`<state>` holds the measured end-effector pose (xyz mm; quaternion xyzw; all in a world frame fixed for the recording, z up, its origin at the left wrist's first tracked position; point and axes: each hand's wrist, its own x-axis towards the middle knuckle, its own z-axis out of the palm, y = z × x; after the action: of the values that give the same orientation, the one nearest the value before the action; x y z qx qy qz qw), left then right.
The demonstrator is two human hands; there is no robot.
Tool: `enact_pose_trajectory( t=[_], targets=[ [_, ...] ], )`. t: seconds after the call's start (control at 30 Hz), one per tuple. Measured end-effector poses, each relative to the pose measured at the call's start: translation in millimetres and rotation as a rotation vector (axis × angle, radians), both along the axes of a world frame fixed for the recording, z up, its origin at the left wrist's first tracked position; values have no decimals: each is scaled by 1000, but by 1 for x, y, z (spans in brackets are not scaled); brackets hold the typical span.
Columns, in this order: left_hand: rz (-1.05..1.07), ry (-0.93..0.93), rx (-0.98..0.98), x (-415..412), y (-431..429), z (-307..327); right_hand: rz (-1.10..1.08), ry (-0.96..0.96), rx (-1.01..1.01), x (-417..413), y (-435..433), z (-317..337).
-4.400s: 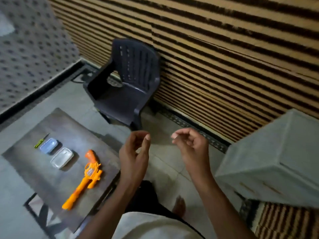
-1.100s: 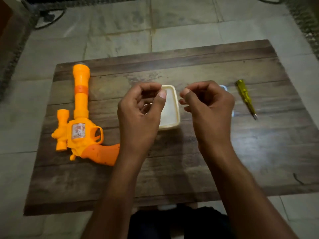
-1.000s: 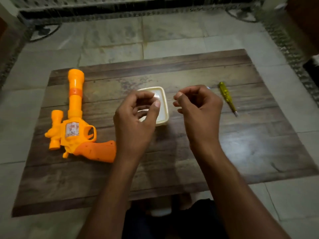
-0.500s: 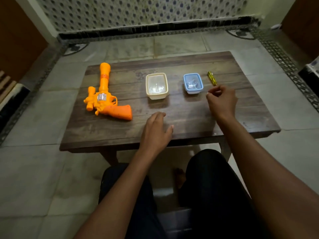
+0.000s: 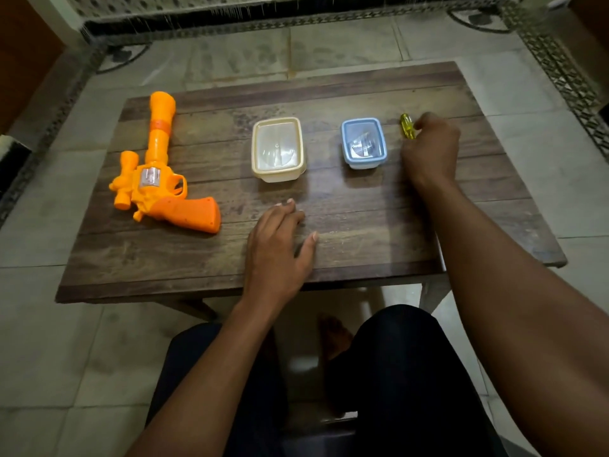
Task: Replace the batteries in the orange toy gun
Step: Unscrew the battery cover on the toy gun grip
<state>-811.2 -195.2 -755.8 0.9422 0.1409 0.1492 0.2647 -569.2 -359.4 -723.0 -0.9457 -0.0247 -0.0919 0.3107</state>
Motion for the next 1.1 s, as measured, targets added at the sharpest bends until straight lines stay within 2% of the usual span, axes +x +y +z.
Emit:
enact_pose_trajectory(
  t=[0.17, 0.27, 0.33, 0.4, 0.5, 0.6, 0.7, 0.83, 1.1],
  targets=[
    [-33, -3, -3, 0, 4, 3, -7, 47, -115, -11, -3, 7],
    [-9, -49, -52, -4, 9, 11, -40, 39, -57, -35, -5, 11],
    [66, -151, -34, -6, 15, 20, -35, 26, -1, -59, 2, 19],
    [212, -248, -7, -9, 27, 32, 2, 6, 57, -89, 19, 29],
    [527, -284, -18, -14, 54, 51, 52, 11, 174, -123, 52, 39],
    [882, -159, -168, -16, 82, 63, 163, 35, 303, -143, 88, 43],
    [1090, 49, -309, -12, 107, 67, 310, 87, 394, -155, 123, 42],
    [1113, 98, -528, -2, 123, 67, 435, 110, 463, -164, 163, 33],
    [1117, -124, -748, 5, 153, 48, 480, 89, 614, -174, 175, 15]
  ],
)
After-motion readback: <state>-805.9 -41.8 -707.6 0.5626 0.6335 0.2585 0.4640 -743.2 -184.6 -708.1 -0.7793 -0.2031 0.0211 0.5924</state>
